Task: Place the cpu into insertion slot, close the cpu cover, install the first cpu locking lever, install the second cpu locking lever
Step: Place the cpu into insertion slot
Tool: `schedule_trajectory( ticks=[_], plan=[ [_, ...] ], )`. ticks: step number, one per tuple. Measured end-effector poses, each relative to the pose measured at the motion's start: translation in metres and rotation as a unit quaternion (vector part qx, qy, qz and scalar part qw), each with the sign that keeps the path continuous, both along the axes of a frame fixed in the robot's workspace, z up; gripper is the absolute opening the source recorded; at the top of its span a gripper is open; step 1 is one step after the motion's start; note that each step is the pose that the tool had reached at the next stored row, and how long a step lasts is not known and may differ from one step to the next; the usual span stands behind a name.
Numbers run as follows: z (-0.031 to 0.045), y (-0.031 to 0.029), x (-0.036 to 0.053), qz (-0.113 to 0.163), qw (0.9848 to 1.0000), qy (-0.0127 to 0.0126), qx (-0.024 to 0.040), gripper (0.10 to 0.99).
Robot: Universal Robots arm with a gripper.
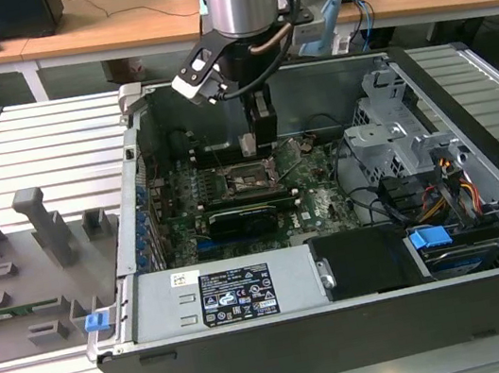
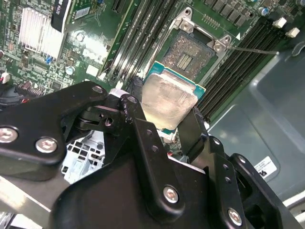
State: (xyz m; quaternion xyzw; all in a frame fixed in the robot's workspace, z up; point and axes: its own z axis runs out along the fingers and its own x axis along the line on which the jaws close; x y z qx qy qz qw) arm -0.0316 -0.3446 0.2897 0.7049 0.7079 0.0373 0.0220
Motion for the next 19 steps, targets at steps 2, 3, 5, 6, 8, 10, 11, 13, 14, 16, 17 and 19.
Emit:
schedule_trajectory(
  ticks=[2, 3, 5, 6, 8, 10, 11, 13, 14, 16, 17, 19],
  plan=[
    [-0.0019, 0.0000, -0.0002, 0.014, 0.9999, 0.0000, 0.0000, 0.541],
    [-0.0028, 0.0000, -0.0005, 0.020, 0.9998, 0.0000, 0.0000, 0.541],
    [-0.0044, 0.0001, -0.0014, 0.026, 0.9997, 0.0000, 0.0000, 0.541],
    [-0.0051, 0.0001, -0.0017, 0.026, 0.9997, 0.0000, 0.0000, 0.541],
    [-0.0065, 0.0001, -0.0020, 0.026, 0.9997, 0.0000, 0.0000, 0.541],
    [-0.0073, 0.0001, -0.0021, 0.026, 0.9997, 0.0000, -0.0001, 0.541],
    [-0.0082, 0.0001, -0.0021, 0.026, 0.9997, 0.0000, 0.0001, 0.541],
    [-0.0097, 0.0001, -0.0023, 0.026, 0.9997, 0.0000, 0.0000, 0.541],
    [-0.0105, 0.0001, -0.0024, 0.026, 0.9997, 0.0000, -0.0001, 0.541],
    [-0.0109, 0.0001, -0.0024, 0.026, 0.9997, 0.0001, -0.0001, 0.541],
    [-0.0114, 0.0001, -0.0024, 0.026, 0.9997, 0.0000, -0.0001, 0.541],
    [-0.0119, 0.0001, -0.0024, 0.027, 0.9996, 0.0000, 0.0000, 0.541]
  ],
)
